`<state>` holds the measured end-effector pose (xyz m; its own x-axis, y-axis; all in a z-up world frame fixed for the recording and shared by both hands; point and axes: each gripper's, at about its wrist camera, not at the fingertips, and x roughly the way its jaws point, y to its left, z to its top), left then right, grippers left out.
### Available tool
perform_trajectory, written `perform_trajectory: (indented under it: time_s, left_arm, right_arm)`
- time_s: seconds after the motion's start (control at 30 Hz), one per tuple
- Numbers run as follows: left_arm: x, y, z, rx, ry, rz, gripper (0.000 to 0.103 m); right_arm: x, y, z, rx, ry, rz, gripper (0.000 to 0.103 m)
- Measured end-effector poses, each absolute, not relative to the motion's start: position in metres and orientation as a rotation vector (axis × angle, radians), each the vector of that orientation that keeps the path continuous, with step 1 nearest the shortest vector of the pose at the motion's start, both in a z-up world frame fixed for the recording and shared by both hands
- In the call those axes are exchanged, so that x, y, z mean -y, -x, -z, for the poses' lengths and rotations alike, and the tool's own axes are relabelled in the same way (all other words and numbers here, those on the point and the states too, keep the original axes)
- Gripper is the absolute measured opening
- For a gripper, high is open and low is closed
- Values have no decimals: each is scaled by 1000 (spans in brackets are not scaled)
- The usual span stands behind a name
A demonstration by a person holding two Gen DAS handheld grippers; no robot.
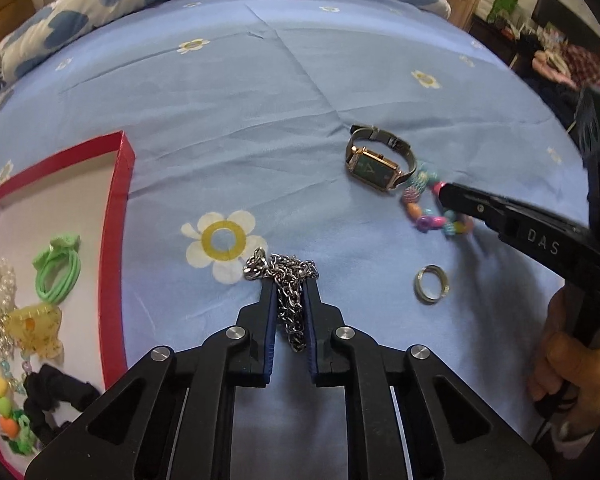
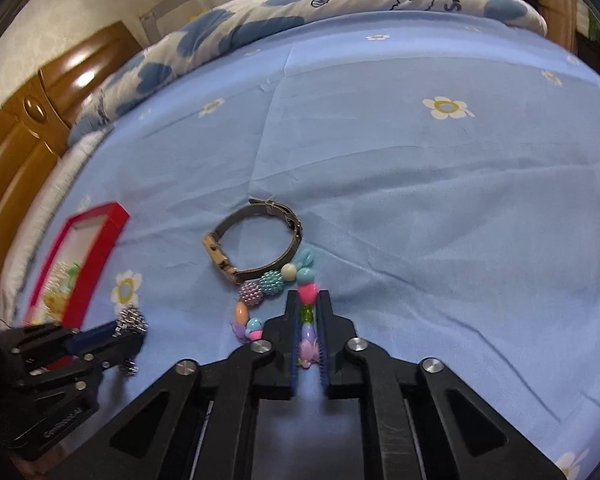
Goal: Organize jewelry
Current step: 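Grasp the silver chain with the left tool while the right tool grasps the pastel beaded bracelet, then carry the silver chain and beaded bracelet over the red tray with both tools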
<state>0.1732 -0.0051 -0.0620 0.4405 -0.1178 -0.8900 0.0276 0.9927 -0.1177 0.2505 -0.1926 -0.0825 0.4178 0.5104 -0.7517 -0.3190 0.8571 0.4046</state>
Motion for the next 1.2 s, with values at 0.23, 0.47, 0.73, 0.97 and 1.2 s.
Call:
perform_trajectory:
  time_s: [0.23,0.47,0.73,0.97,1.2]
  left_arm:
    - [-5,-154,31,-1048,146,101,11]
    - [-24,-131,-4,-978,183,86,11]
    - [-58,-104,-23,-930,231,29,11]
    - [-97,-80,-28,-910,289,-42,11]
    - [-137,-61,-27,-888,344,-122,11]
  right_arm:
    - [205,-233,56,-969,-362,-605,5]
    - [192,-220,18,-909,-375,-668,4]
    - [164,-204,-11,-867,-352,-744,4]
    - [129,-190,-16,-882,-332,-819,4]
    - [94,-181,-18,-900,-320,-883,4]
